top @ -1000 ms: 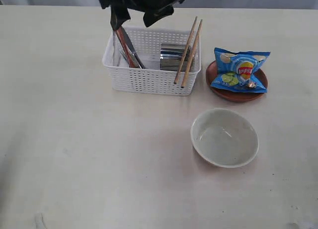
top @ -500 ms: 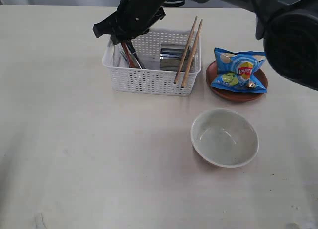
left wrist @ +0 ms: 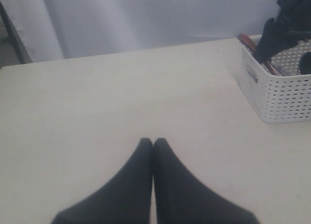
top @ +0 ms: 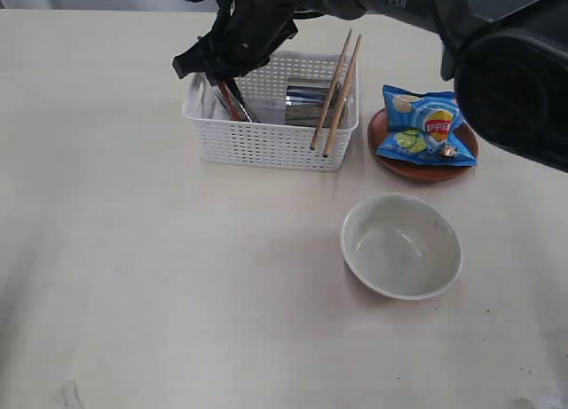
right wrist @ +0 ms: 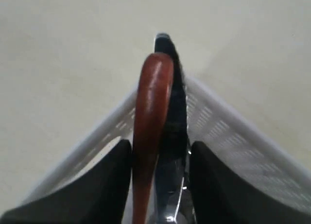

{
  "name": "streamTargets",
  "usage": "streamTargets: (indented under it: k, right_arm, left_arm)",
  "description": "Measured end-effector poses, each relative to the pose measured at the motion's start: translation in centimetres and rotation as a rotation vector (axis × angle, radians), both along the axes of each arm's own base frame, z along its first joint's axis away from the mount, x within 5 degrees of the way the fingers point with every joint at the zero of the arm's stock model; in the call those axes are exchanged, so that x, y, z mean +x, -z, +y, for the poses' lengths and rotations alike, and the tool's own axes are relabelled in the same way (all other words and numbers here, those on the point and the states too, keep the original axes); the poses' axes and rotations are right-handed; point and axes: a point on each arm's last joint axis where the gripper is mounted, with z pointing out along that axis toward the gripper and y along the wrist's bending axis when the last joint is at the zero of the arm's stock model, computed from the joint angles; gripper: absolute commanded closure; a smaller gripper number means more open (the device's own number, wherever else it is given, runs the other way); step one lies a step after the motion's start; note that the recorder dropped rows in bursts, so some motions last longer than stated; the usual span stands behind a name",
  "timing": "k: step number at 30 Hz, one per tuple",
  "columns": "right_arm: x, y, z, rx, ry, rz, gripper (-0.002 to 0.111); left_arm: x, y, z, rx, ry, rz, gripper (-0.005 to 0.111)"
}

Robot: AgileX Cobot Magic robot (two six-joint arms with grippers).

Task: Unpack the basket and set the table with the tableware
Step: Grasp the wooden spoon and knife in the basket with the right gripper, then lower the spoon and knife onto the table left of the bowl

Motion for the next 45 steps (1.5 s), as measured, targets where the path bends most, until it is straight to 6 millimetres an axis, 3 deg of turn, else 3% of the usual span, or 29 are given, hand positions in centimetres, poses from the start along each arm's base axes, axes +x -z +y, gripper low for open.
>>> streamTargets:
  k: [9,16,22,25,28,41,45]
  right_arm:
    - [-0.3,1.0,0.4,-0.017,-0.010,0.017,0.072]
    - [-0.3,1.0,0.4,-0.026,-0.020,0.010,0.108]
    - [-0.5,0.6,0.2,-0.058,-0.034,0.013,0.109]
    - [-0.7,-0.5,-0.1,-0.065,-0.038,0.007,0.109]
    - [-1.2,-3.9,-0.5,-0.039,-0.039,-0.030,0.109]
    - [-4.0,-14.0,-2.2,0.090,-0.036,-0.120,0.109]
    - [-4.6,-14.7,-2.3,0.107,-0.043,-0.097,0.109]
  left_arm:
    - [0.0,0.0,0.0,0.000,0.000,0.000,0.107]
    - [0.0,0.0,0.0,0.000,0.000,0.000,0.107]
    - [0.0,0.0,0.0,0.000,0.000,0.000,0.107]
    - [0.0,0.0,0.0,0.000,0.000,0.000,0.107]
    - [0.0,0.0,0.0,0.000,0.000,0.000,0.107]
    - [0.0,0.0,0.0,0.000,0.000,0.000,0.107]
    - [0.0,0.0,0.0,0.000,0.000,0.000,0.107]
